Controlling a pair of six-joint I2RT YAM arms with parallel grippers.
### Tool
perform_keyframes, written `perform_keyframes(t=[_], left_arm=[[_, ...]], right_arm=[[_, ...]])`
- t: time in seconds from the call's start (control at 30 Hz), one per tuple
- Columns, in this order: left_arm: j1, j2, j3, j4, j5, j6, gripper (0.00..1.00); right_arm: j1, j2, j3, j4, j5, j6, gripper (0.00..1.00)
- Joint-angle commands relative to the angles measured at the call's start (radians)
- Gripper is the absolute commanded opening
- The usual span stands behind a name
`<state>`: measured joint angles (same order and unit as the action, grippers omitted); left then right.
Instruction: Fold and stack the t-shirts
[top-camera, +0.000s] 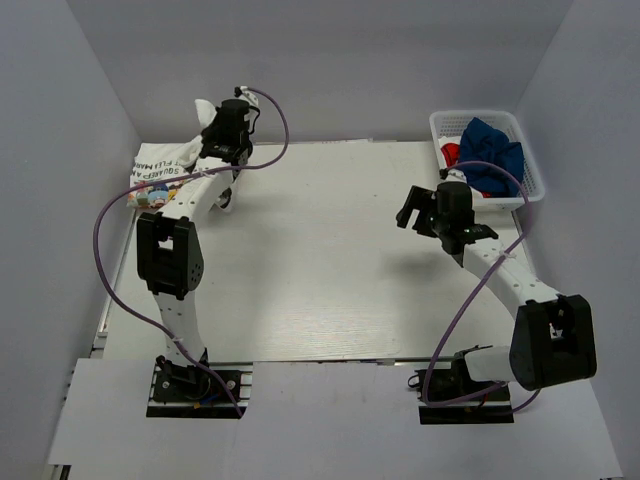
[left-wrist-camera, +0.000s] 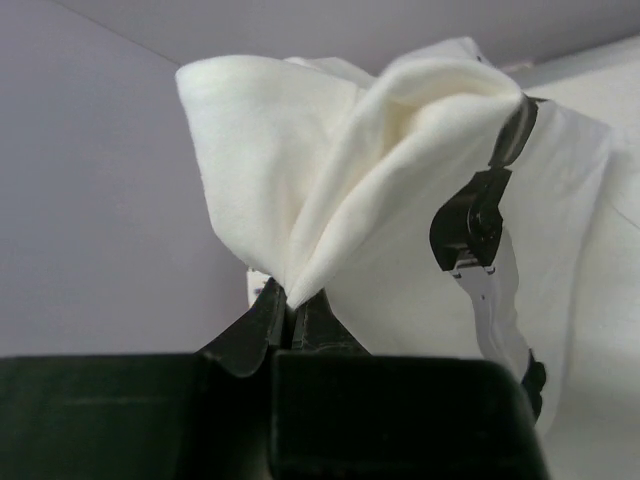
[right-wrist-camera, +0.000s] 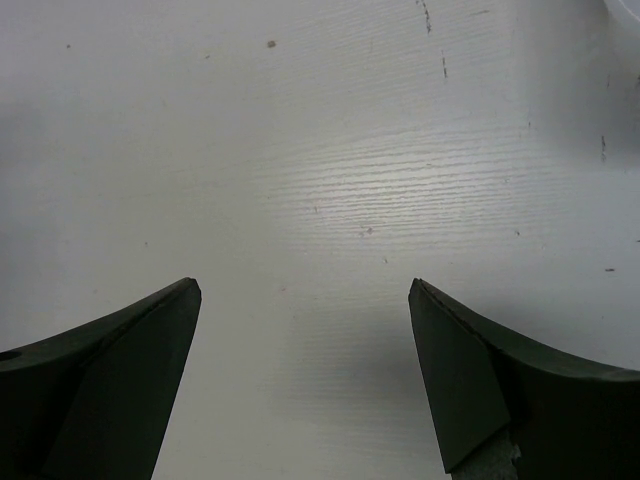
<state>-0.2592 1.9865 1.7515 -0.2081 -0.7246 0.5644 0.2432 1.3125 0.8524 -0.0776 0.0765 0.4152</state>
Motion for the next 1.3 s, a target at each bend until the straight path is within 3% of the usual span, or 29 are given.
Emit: perform_keyframes(t=[0.0, 0.27, 0.4, 0.63, 0.9, 1.27], left_arm=[[0.023, -0.035, 0.104, 0.076, -0.035, 0.048, 0.00], [0.080, -0.035, 0.210, 0.075, -0.006, 0.048, 0.00], [0.101, -0.035, 0.192, 0.047, 0.059, 0.014, 0.00], [0.123, -0.012, 0.123, 0.087, 0.050, -0.018, 0.00], [0.114, 0.009, 0.316, -0.046, 0.112, -0.093, 0.00], [0.103, -0.047, 0.359, -0.162, 0.191, -0.193, 0.00]], right_arm=[[-0.001, 0.048, 0.022, 0.013, 0.009, 0.013, 0.90], [0.002, 0.148, 0.117, 0.013, -0.064, 0.068, 0.90], [0.010, 0.156, 0.132, 0.036, -0.115, 0.083, 0.90], [0.011, 0.133, 0.138, 0.004, -0.048, 0.071, 0.90], [0.021, 0.137, 0.134, 0.021, -0.066, 0.083, 0.90], [0.034, 0.125, 0.123, 0.025, -0.110, 0.076, 0.90]])
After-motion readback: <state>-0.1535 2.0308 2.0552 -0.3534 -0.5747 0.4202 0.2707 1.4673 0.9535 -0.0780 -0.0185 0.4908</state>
